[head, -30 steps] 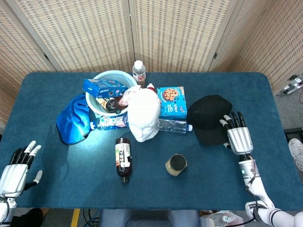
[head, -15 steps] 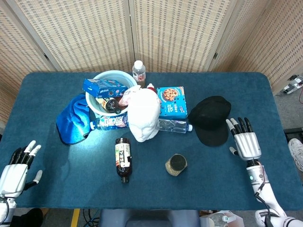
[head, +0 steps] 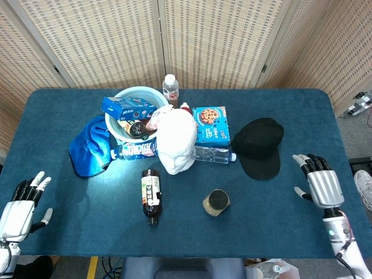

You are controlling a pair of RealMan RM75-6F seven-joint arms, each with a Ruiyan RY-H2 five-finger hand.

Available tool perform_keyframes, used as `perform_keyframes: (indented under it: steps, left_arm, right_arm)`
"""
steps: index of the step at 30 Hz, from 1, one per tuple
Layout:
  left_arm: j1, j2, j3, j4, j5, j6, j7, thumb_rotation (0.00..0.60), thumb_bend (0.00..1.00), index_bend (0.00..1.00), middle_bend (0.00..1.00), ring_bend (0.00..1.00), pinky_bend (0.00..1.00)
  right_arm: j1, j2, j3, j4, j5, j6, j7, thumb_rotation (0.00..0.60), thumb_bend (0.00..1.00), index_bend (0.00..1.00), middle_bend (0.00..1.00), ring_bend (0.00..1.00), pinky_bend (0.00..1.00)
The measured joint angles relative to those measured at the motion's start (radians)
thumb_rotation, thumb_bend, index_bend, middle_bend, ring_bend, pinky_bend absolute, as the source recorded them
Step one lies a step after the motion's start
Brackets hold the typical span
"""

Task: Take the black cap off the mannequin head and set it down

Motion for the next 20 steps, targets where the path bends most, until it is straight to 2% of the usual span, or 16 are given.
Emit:
perform_keyframes:
  steps: [7,15,20]
  left_arm:
    - [-0.002,0.0,0.001,-0.01,0.004,0.0,0.011,0.6,0.37,0.04,0.0,0.0,0.0]
    - [-0.004,0.001,0.003,-0.025,0.008,-0.001,0.023,0.6,0.38,0.04,0.0,0.0,0.0]
    - [-0.005,-0.001,0.003,-0.024,0.013,0.003,0.021,0.6,0.38,0.04,0.0,0.0,0.0]
  right_arm:
    - [-0.048,0.153,-0.062,-0.121,-0.074,0.013,0.103,0.6,0.0,0.3,0.31,0.21,0.25]
    - [-0.11,0.191,-0.083,-0.173,-0.116,0.089,0.124,0.6,0.0,0.36,0.33,0.24,0.25]
    - [-0.129,0.199,-0.082,-0.181,-0.118,0.098,0.139,0.6,0.0,0.36,0.33,0.24,0.25]
